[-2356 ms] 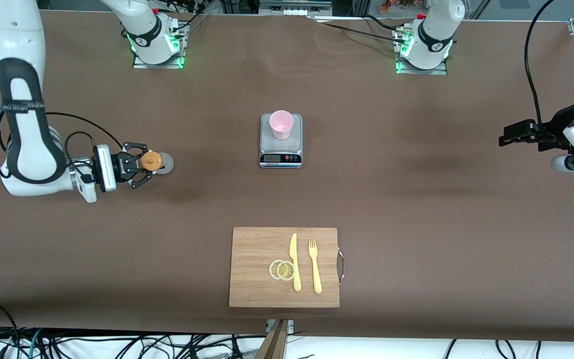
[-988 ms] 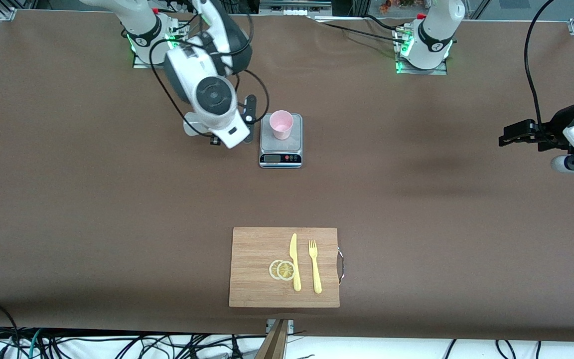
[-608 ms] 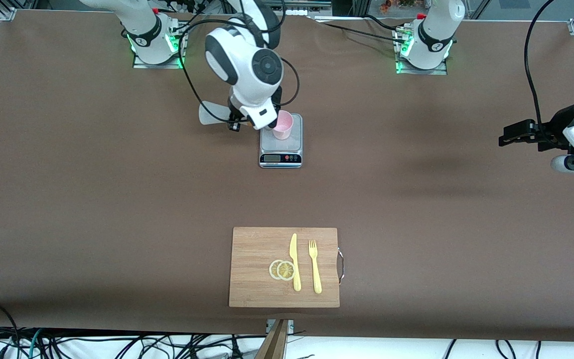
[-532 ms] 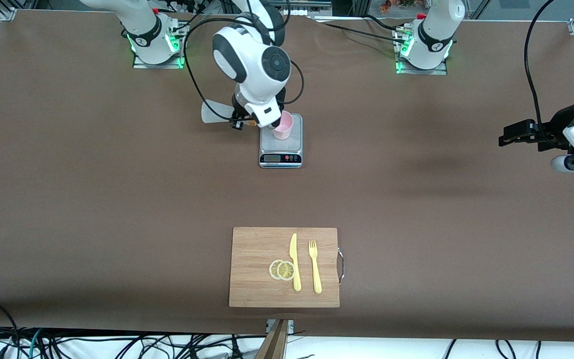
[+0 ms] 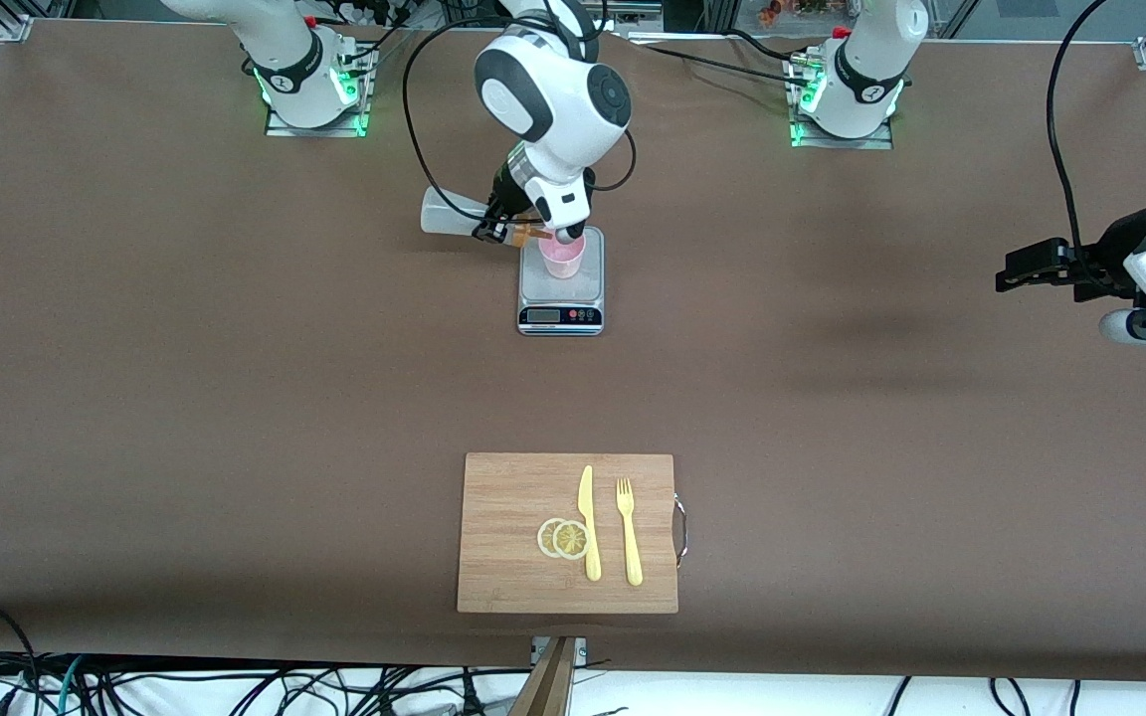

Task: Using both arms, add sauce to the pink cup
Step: 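Tilt the bottle nozzle into the pink cup and squeeze sauce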

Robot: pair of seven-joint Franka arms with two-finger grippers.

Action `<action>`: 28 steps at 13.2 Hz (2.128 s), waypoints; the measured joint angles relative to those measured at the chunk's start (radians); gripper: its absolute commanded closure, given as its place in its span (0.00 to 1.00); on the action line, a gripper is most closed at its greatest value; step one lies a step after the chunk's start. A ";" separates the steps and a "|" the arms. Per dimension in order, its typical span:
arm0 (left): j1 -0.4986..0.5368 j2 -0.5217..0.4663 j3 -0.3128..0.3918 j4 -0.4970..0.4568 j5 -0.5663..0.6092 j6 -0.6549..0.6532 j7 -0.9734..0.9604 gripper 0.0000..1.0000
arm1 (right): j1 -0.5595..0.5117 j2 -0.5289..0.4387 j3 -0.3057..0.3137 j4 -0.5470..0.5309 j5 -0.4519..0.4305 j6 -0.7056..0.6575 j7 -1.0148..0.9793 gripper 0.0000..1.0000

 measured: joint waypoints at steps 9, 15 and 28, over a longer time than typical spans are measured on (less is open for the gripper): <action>0.000 0.000 0.000 0.000 0.000 0.000 0.000 0.00 | 0.053 0.033 -0.003 -0.001 -0.062 -0.014 0.098 0.84; 0.000 0.000 0.001 0.000 0.000 0.000 0.000 0.00 | 0.053 0.032 -0.006 0.002 -0.063 -0.016 0.100 0.84; 0.000 0.000 0.001 0.000 0.000 0.000 0.000 0.00 | 0.049 -0.061 -0.036 -0.048 0.032 0.067 0.100 0.84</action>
